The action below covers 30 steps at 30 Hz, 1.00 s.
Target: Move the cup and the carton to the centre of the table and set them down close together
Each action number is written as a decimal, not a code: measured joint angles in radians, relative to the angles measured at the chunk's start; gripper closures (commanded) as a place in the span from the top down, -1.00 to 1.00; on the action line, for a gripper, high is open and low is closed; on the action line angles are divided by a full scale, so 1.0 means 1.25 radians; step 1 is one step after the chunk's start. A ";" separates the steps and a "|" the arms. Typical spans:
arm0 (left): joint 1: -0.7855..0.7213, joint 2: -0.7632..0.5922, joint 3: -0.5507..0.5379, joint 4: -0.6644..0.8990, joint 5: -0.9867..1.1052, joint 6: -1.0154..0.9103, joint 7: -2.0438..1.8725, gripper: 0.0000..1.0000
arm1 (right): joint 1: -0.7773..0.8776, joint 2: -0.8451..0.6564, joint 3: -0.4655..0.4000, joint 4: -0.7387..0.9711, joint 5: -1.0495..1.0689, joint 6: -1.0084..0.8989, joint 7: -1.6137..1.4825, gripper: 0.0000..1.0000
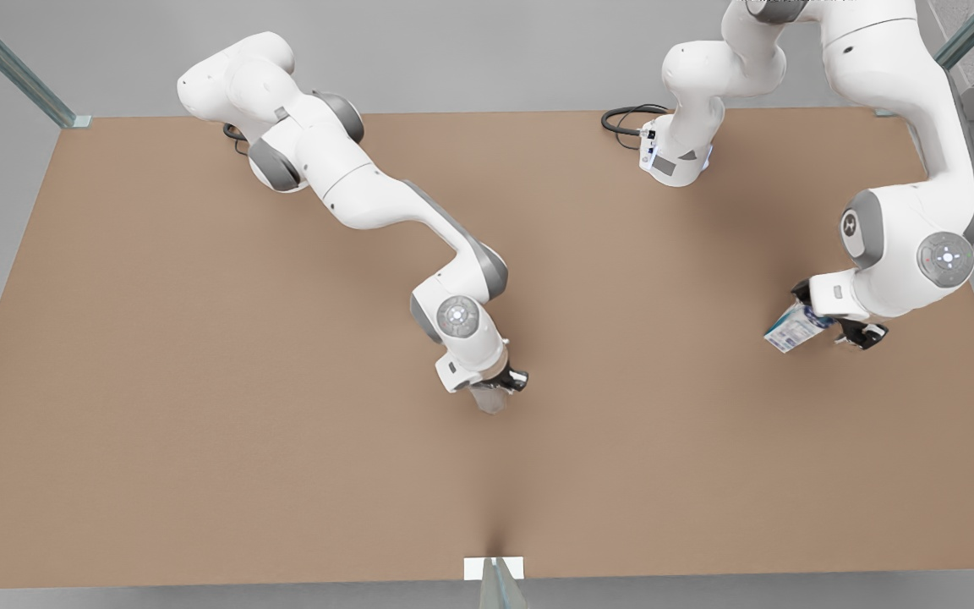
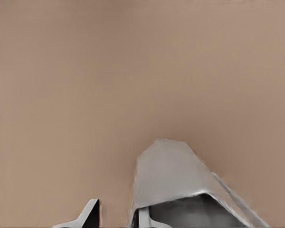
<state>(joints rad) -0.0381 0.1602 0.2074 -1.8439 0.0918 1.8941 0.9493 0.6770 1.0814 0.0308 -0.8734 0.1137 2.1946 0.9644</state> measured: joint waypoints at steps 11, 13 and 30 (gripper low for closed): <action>0.119 -0.024 -0.039 -0.101 0.005 0.062 0.039 1.00 | 0.012 -0.036 -0.020 -0.016 0.001 -0.002 -0.003 0.29; 0.120 -0.019 -0.046 -0.118 0.005 0.074 0.039 1.00 | 0.021 -0.099 -0.022 -0.066 0.004 0.001 -0.005 0.34; 0.150 0.039 -0.028 -0.162 -0.001 0.122 0.055 1.00 | -0.479 -0.787 -0.135 -0.486 -0.064 -0.527 -0.813 1.00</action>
<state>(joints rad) 0.1500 0.2087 0.1718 -2.0463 0.0911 2.0463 1.0184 0.0785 0.0980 -0.1381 -1.4813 0.0336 1.5356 -0.0521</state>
